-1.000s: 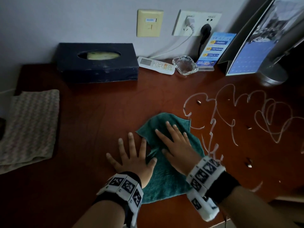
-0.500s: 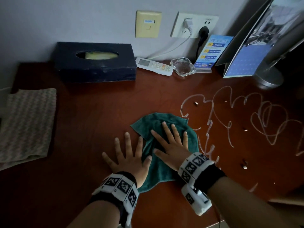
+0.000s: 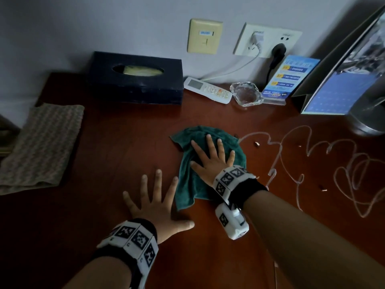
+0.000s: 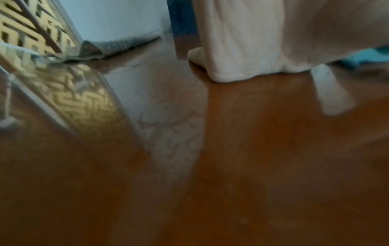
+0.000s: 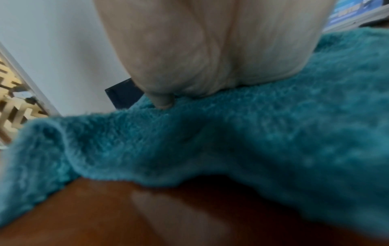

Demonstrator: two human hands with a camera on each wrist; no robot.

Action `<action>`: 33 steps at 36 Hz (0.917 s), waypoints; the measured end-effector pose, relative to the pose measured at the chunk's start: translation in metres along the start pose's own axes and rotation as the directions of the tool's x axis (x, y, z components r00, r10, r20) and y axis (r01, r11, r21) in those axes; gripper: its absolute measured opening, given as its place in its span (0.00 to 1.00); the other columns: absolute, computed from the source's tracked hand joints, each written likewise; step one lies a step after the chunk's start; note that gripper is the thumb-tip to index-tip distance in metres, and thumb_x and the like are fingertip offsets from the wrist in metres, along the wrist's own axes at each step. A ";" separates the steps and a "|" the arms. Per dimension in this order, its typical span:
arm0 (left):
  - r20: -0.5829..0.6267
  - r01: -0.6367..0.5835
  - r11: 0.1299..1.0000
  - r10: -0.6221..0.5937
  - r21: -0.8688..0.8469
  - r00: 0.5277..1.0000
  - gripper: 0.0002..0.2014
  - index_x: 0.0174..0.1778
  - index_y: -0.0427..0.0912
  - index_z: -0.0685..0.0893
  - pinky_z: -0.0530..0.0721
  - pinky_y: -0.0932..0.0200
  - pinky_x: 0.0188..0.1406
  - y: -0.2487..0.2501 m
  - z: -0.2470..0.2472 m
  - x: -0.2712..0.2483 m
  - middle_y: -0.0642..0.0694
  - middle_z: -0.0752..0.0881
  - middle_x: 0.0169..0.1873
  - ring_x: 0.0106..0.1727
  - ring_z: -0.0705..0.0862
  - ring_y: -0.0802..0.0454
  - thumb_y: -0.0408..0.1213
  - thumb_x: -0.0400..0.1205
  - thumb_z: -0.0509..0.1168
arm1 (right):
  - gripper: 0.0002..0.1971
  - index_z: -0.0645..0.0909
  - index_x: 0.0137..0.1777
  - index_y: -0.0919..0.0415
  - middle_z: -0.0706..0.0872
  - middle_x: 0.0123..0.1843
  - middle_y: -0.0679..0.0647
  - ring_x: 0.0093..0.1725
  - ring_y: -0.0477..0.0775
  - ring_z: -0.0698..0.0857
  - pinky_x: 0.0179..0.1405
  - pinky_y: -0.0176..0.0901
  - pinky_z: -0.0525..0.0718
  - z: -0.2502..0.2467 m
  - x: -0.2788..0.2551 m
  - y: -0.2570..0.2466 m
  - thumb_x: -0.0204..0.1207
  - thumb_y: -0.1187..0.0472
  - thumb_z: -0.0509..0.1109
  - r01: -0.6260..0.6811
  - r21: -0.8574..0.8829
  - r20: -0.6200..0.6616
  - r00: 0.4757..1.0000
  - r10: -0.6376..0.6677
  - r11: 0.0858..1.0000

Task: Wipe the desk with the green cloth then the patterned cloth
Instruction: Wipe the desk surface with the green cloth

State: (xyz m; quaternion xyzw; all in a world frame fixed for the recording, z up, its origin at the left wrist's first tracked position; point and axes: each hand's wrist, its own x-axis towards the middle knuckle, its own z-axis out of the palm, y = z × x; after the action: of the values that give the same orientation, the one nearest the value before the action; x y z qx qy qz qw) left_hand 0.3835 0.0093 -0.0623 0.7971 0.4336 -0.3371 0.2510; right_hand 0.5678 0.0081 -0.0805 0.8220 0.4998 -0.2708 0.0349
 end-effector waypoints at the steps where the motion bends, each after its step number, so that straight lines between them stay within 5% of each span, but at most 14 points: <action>1: -0.004 0.004 1.000 -0.004 0.008 1.000 0.54 0.65 0.64 0.15 0.33 0.20 0.68 0.000 0.000 -0.001 0.48 0.09 0.64 0.73 0.17 0.36 0.80 0.66 0.52 | 0.30 0.36 0.78 0.26 0.26 0.82 0.42 0.81 0.56 0.26 0.74 0.71 0.30 -0.003 0.004 0.000 0.81 0.36 0.49 -0.006 0.003 0.001 1.000 0.006 1.000; 10: -0.022 0.010 1.000 -0.010 0.007 1.000 0.54 0.64 0.66 0.14 0.32 0.20 0.67 0.001 0.001 0.001 0.49 0.09 0.66 0.73 0.17 0.37 0.80 0.65 0.53 | 0.36 0.40 0.80 0.31 0.30 0.84 0.46 0.83 0.58 0.34 0.76 0.73 0.40 -0.015 0.014 0.008 0.78 0.33 0.56 0.047 -0.053 -0.040 0.998 -0.049 0.997; 16: -0.012 0.010 1.000 -0.010 0.000 1.000 0.56 0.63 0.67 0.14 0.32 0.20 0.67 0.002 -0.002 0.001 0.50 0.10 0.67 0.73 0.16 0.37 0.80 0.64 0.55 | 0.36 0.39 0.80 0.31 0.28 0.83 0.46 0.82 0.54 0.29 0.74 0.71 0.29 -0.013 0.013 0.024 0.77 0.30 0.52 0.180 -0.221 -0.141 0.967 -0.214 0.959; 20: -0.002 0.001 1.000 -0.001 0.000 1.000 0.56 0.63 0.67 0.14 0.32 0.19 0.67 0.002 -0.004 0.001 0.50 0.09 0.66 0.72 0.16 0.37 0.80 0.63 0.55 | 0.33 0.42 0.81 0.32 0.30 0.84 0.44 0.82 0.52 0.29 0.77 0.68 0.29 -0.023 0.020 0.020 0.81 0.39 0.55 0.325 -0.227 -0.016 0.941 -0.337 0.918; 24: 0.018 -0.008 1.000 0.008 -0.007 1.000 0.56 0.64 0.68 0.15 0.33 0.19 0.67 0.001 -0.006 0.001 0.50 0.09 0.66 0.72 0.16 0.36 0.80 0.64 0.55 | 0.35 0.42 0.80 0.30 0.31 0.84 0.41 0.82 0.52 0.30 0.78 0.65 0.30 -0.031 0.031 0.024 0.80 0.41 0.59 0.335 -0.180 0.082 0.942 -0.326 0.925; 33: 0.040 -0.001 1.000 0.000 0.010 0.999 0.56 0.64 0.66 0.14 0.33 0.18 0.66 0.001 -0.007 0.002 0.49 0.08 0.65 0.72 0.16 0.35 0.81 0.63 0.54 | 0.38 0.40 0.79 0.28 0.31 0.83 0.40 0.82 0.52 0.31 0.79 0.63 0.32 -0.035 0.052 0.032 0.75 0.31 0.59 0.273 -0.155 0.027 0.962 -0.272 0.949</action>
State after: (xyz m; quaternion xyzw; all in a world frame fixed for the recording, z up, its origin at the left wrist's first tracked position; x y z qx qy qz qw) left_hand 0.3876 0.0144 -0.0588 0.7915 0.4265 -0.3551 0.2559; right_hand 0.6277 0.0452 -0.0825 0.7390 0.6283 -0.2349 0.0632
